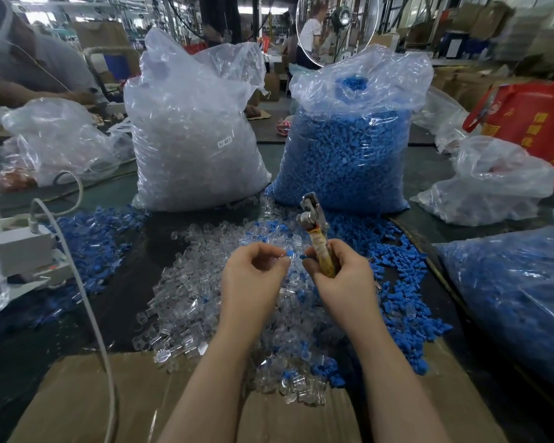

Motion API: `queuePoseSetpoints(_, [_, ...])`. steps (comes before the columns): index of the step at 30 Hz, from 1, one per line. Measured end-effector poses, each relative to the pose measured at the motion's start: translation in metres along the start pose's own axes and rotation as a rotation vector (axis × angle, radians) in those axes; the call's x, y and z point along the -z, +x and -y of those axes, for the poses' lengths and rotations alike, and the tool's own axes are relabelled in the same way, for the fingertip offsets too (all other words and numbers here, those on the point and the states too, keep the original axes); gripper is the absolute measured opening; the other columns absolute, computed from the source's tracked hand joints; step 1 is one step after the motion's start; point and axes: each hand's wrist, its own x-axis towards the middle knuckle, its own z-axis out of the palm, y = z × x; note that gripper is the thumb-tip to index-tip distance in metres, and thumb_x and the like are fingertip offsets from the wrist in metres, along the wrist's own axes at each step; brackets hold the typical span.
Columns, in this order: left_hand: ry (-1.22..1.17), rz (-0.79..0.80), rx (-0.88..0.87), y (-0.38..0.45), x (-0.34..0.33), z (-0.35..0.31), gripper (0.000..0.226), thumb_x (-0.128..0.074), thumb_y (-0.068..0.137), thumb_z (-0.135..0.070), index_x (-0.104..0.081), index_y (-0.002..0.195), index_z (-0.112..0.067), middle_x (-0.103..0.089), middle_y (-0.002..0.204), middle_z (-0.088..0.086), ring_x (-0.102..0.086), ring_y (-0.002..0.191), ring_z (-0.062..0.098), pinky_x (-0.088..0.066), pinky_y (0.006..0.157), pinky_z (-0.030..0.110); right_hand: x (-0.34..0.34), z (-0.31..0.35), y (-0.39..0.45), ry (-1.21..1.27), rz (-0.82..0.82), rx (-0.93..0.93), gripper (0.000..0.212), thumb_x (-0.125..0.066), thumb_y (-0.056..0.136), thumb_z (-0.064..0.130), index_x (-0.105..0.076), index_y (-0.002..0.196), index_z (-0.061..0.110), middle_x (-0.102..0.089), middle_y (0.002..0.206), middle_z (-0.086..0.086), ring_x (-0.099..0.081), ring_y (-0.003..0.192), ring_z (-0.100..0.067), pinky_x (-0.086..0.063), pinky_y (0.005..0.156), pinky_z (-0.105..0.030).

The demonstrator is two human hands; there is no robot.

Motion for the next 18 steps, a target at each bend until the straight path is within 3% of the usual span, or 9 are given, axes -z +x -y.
queuePoseSetpoints(4, [-0.026,-0.056,0.009,0.0015,0.0005,-0.0004,0.008,-0.076,0.082,-0.016,-0.072,0.081,-0.023,-0.068,0.085,0.003,-0.062,0.077,0.017,-0.051,0.067,0.025,-0.0023,0.0008,-0.0016,0.017,0.038,0.046,0.008,-0.068,0.09,0.012,-0.064,0.089,0.019,-0.065,0.077,0.001,-0.06,0.068,-0.014,-0.049,0.062,-0.03])
queuePoseSetpoints(7, [-0.055,-0.043,0.043,0.0004,-0.0002,-0.0017,0.007,-0.075,0.083,-0.014,-0.071,0.082,-0.019,-0.07,0.077,-0.001,-0.064,0.072,0.01,-0.052,0.063,0.018,-0.0041,0.0009,-0.0023,0.003,0.019,0.063,0.009,-0.07,0.089,0.015,-0.063,0.091,0.021,-0.064,0.076,0.005,-0.06,0.069,-0.009,-0.048,0.059,-0.022])
queuePoseSetpoints(14, [-0.095,-0.054,0.038,-0.001,-0.0028,-0.0003,0.005,-0.075,0.085,-0.017,-0.07,0.083,-0.018,-0.07,0.076,-0.002,-0.063,0.069,0.007,-0.052,0.063,0.017,-0.0056,0.0008,-0.0024,0.018,-0.031,0.062,0.013,-0.072,0.087,0.018,-0.06,0.09,0.024,-0.063,0.077,0.011,-0.058,0.067,-0.006,-0.048,0.062,-0.022])
queuePoseSetpoints(18, [-0.143,-0.065,0.047,-0.0007,-0.0028,0.0009,0.007,-0.074,0.085,-0.016,-0.069,0.081,-0.019,-0.069,0.073,-0.001,-0.062,0.067,0.008,-0.055,0.065,0.026,-0.0076,0.0015,-0.0036,0.024,-0.033,0.077,0.014,-0.072,0.088,0.019,-0.058,0.089,0.024,-0.062,0.08,0.011,-0.057,0.067,-0.008,-0.048,0.062,-0.024])
